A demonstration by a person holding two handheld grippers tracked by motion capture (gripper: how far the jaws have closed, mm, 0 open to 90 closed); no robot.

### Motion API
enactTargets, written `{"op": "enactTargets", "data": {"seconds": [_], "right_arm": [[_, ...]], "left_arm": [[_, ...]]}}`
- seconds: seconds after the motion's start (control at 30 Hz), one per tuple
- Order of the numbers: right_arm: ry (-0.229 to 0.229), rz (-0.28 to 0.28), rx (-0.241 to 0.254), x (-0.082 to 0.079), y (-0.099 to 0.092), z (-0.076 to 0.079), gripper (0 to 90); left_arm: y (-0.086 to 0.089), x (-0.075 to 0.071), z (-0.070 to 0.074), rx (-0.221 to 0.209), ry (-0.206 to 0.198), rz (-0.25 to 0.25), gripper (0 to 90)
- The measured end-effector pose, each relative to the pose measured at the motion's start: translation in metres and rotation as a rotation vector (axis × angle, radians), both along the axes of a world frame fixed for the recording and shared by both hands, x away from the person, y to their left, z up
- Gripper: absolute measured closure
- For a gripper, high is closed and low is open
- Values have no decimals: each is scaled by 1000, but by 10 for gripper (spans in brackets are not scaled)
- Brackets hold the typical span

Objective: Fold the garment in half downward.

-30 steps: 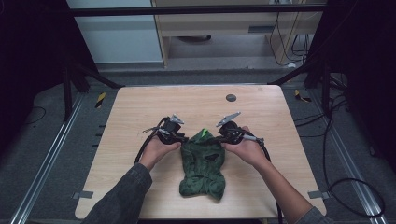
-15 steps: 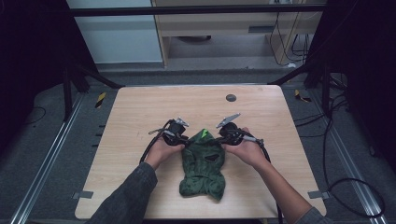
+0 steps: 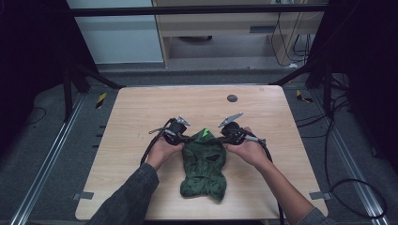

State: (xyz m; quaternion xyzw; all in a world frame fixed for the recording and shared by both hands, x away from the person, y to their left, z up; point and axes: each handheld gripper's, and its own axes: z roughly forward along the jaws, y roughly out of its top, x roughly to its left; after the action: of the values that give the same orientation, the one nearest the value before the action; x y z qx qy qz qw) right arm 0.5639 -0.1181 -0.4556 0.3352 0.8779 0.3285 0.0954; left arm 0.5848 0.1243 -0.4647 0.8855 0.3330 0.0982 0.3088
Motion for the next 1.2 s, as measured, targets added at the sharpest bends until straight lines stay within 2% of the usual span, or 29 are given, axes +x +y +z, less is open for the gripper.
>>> {"op": "enactTargets", "data": {"seconds": [0.2,0.43,0.57,0.73,0.83,0.97,1.2], "right_arm": [[-18,-2,5,3,1,7,852],[-24,-2,7,4,1,11,847],[-24,1,4,4,1,11,848],[-19,4,0,5,0,14,848],[-19,4,-6,6,0,17,848],[-31,9,-11,9,1,22,848],[-61,-17,-3,19,3,35,848]], "left_arm": [[2,-1,15,-2,-33,-8,893],[2,-4,23,-8,-52,-17,894],[1,-5,24,-6,-46,-25,893],[1,-5,27,25,-29,-42,893],[3,-4,33,29,-27,-45,893],[4,-1,40,31,-38,-41,893],[5,4,55,20,-82,-22,894]]}}
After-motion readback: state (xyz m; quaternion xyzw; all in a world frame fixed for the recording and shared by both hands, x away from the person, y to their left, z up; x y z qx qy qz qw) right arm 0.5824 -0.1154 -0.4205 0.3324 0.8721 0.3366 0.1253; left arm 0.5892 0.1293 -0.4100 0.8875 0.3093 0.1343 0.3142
